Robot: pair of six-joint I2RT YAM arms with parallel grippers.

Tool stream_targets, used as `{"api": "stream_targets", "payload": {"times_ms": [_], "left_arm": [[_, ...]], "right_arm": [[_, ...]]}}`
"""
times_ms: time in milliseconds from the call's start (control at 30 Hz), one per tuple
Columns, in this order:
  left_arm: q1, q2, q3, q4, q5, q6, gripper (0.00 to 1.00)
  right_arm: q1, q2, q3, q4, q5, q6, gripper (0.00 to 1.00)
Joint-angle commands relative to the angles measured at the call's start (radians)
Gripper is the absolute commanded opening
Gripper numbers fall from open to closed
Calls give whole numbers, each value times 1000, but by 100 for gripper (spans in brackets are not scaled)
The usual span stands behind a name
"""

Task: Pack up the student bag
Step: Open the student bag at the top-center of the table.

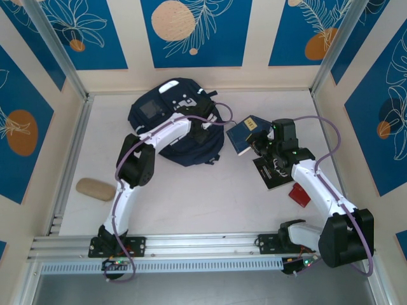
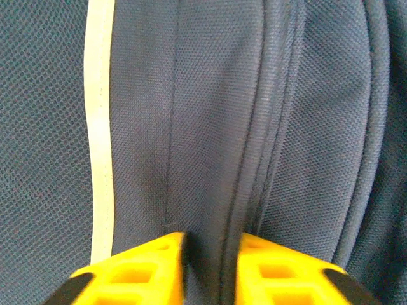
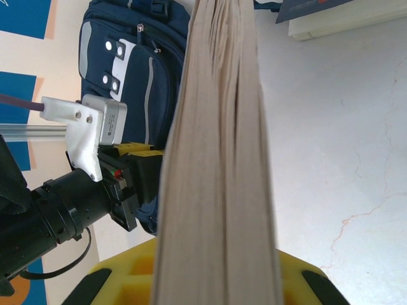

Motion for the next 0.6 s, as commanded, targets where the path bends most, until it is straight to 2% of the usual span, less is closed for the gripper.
{"api": "stream_targets", "payload": {"times_ms": [0, 167, 400, 567], "left_arm": [[8, -40, 29, -21, -69, -8, 8], [8, -124, -5, -30, -86, -38, 0], [8, -317, -122, 6, -109, -81, 0], [8, -453, -164, 37, -164, -150, 0]], "right_arm": [[4, -32, -7, 18, -8, -1, 0], [0, -59, -12, -11, 16, -11, 0], [-10, -105, -15, -47, 2, -49, 0], [-8, -134, -35, -15, -84, -75, 0]]}}
